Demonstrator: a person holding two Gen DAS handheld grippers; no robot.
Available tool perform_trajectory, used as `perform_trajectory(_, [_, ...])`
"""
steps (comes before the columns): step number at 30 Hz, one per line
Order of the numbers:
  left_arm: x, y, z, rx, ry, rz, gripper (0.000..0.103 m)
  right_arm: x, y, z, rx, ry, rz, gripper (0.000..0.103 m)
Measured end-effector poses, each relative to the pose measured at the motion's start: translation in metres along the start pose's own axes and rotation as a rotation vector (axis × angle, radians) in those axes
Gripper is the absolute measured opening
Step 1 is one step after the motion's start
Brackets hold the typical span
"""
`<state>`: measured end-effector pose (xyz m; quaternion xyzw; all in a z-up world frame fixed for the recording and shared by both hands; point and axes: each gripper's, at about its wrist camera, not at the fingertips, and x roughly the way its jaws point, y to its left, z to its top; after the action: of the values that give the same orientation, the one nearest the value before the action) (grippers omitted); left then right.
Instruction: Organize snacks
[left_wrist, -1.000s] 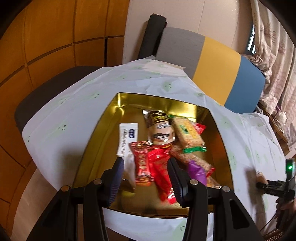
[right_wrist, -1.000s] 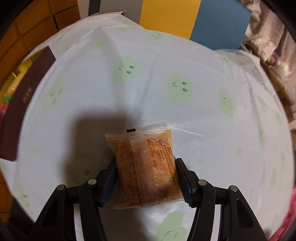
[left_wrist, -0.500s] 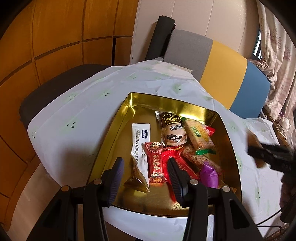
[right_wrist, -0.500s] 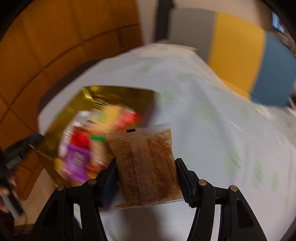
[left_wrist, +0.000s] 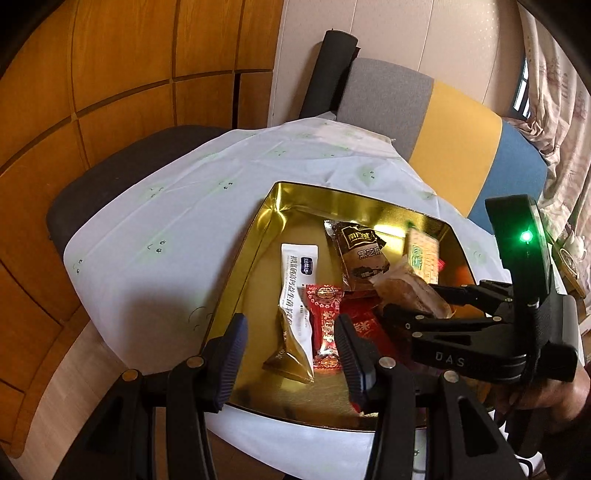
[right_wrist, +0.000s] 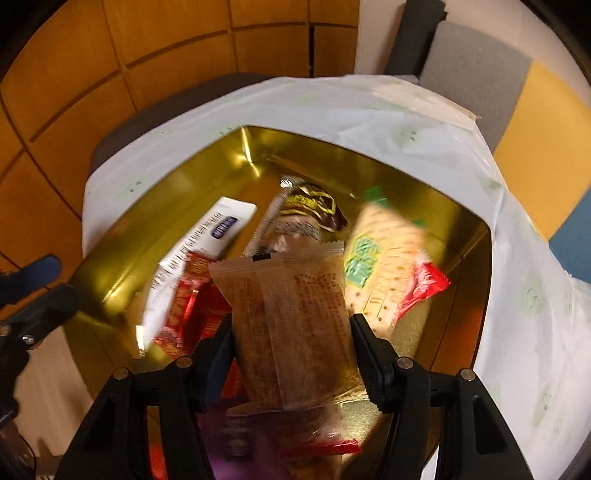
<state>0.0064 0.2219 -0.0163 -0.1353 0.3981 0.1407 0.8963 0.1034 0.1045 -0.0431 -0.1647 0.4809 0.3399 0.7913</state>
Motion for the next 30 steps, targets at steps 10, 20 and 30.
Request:
perform_trajectory(10, [-0.003,-0.007,0.001,0.009,-0.008,-0.004,0.049,-0.020,-0.011,-0.002,0.068,-0.059,0.047,0.078])
perform_trajectory(20, [-0.012,-0.017,0.000,0.024,-0.030,0.005,0.049,-0.045,-0.008,-0.035,0.045,-0.111,0.009,0.058])
perform_trajectory(30, [-0.037,-0.036,-0.006,0.039,-0.135,0.027,0.049,-0.085,-0.016,-0.059,0.144,-0.209,-0.028,0.056])
